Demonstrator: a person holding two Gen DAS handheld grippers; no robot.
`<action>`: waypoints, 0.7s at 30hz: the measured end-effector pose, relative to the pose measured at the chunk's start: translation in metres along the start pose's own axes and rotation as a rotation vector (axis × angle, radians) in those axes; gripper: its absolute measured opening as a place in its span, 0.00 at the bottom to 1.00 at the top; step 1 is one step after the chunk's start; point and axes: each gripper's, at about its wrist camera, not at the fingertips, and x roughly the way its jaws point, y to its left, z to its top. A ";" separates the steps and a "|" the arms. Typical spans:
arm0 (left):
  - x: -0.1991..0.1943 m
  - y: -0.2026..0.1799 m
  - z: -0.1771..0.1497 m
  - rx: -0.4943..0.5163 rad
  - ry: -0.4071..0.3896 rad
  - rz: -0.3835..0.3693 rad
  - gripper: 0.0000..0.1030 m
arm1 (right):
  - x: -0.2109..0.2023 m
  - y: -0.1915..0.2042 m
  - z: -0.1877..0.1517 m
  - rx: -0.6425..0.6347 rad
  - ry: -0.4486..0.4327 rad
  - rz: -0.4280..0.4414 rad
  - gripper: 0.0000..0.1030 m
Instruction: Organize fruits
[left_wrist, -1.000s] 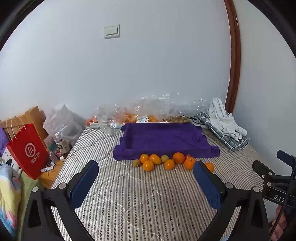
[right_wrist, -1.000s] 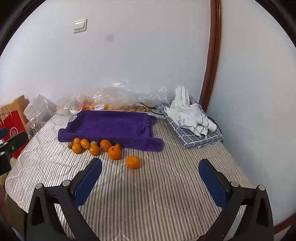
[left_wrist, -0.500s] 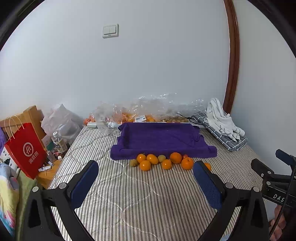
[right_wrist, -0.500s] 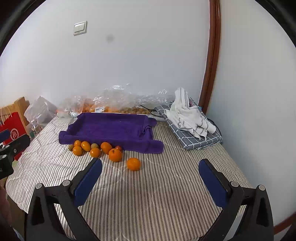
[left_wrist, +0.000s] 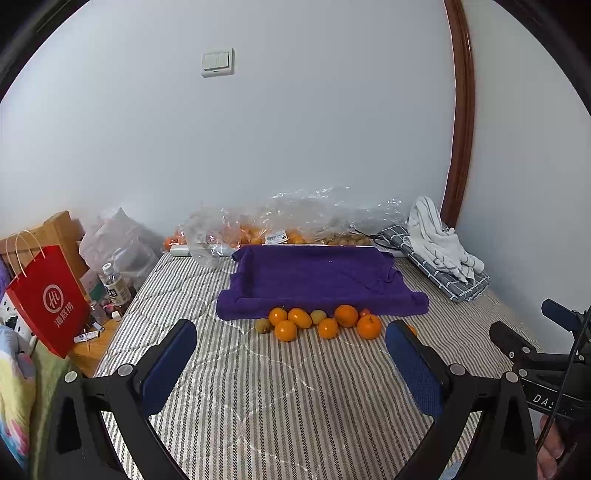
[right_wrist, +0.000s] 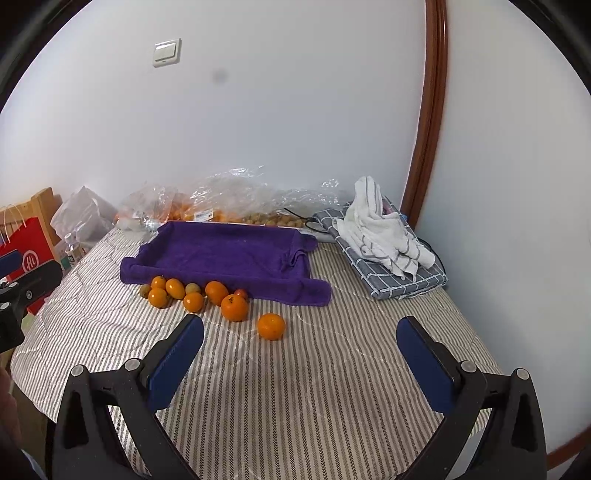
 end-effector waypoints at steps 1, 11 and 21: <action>0.000 0.000 0.000 0.001 0.000 0.000 1.00 | 0.000 0.001 0.000 -0.002 0.001 0.000 1.00; 0.001 0.002 0.002 -0.002 0.001 -0.001 1.00 | -0.001 0.002 0.000 -0.009 -0.002 0.000 1.00; 0.000 0.001 0.000 -0.004 0.000 0.002 1.00 | -0.002 0.005 0.000 -0.017 -0.003 0.002 1.00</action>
